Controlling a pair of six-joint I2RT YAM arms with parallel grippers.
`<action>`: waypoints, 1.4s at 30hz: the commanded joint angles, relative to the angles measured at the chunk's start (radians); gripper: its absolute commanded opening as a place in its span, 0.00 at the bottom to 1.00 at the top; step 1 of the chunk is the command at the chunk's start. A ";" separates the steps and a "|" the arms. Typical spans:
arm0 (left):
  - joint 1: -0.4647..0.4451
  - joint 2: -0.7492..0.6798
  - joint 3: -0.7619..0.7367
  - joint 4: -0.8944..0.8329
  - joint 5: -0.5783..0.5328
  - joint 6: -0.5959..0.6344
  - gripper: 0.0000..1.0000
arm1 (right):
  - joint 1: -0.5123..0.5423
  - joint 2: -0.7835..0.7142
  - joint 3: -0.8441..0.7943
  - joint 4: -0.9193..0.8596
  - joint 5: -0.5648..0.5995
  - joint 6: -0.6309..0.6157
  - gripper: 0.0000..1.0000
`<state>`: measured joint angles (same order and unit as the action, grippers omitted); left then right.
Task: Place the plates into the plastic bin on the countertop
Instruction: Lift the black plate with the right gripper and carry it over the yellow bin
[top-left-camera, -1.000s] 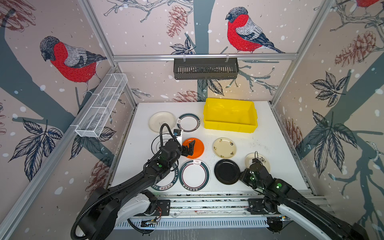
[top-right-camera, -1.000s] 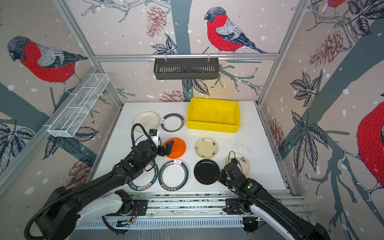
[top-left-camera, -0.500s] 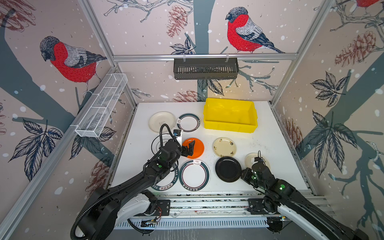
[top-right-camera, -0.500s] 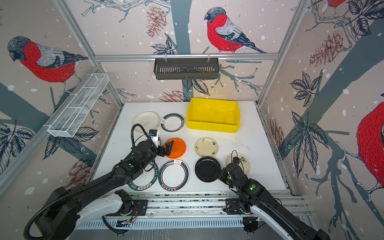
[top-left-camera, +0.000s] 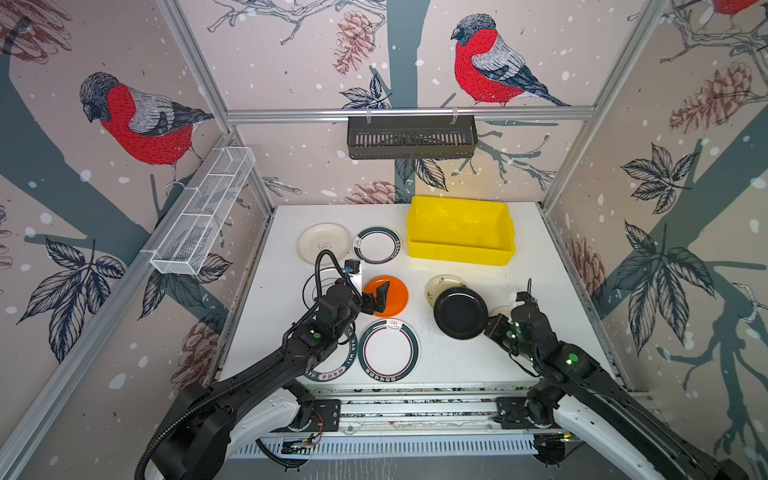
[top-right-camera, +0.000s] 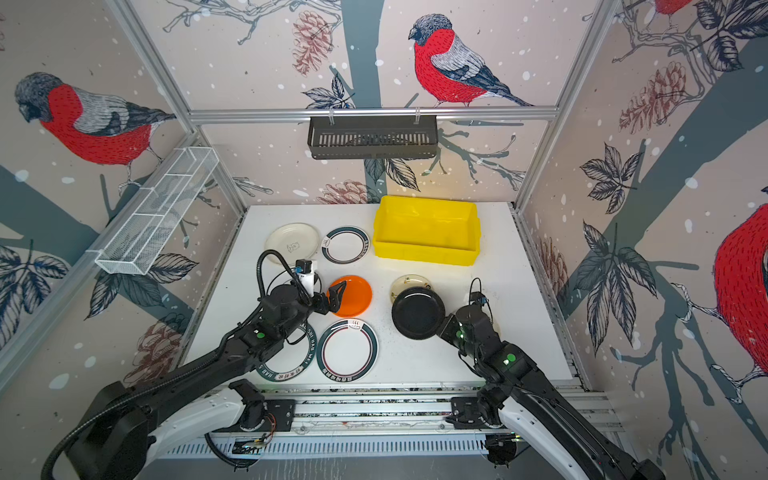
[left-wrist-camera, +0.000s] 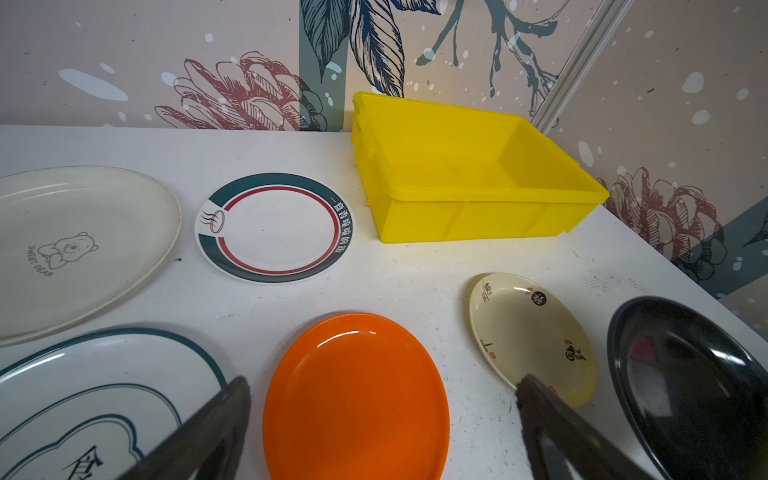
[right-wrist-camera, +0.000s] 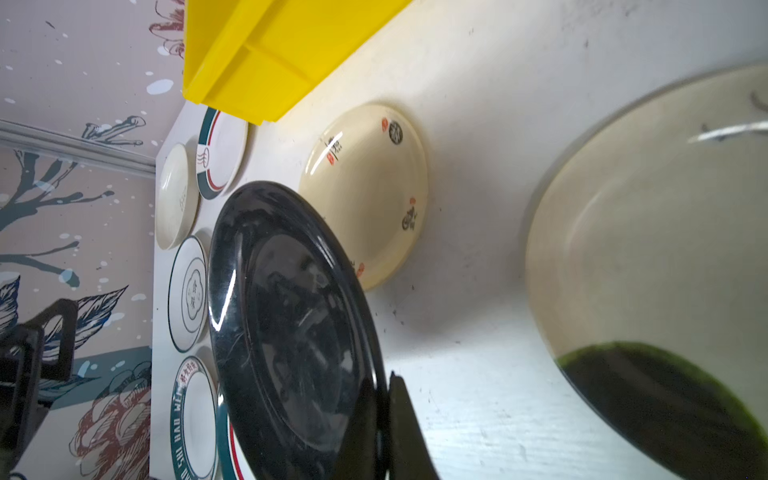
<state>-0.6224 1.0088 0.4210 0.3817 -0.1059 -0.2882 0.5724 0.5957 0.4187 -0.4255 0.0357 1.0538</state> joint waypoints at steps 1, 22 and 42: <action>0.000 -0.009 -0.007 0.066 0.025 0.005 0.99 | -0.053 0.077 0.077 0.061 -0.019 -0.086 0.00; 0.001 0.020 -0.072 0.329 0.282 0.014 0.99 | -0.237 0.860 0.720 0.358 -0.071 -0.340 0.00; 0.001 -0.049 -0.113 0.303 0.239 0.031 0.99 | -0.247 1.337 1.160 0.219 0.035 -0.420 0.00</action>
<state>-0.6220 0.9649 0.3107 0.6422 0.1345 -0.2623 0.3256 1.9141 1.5608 -0.2047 0.0345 0.6510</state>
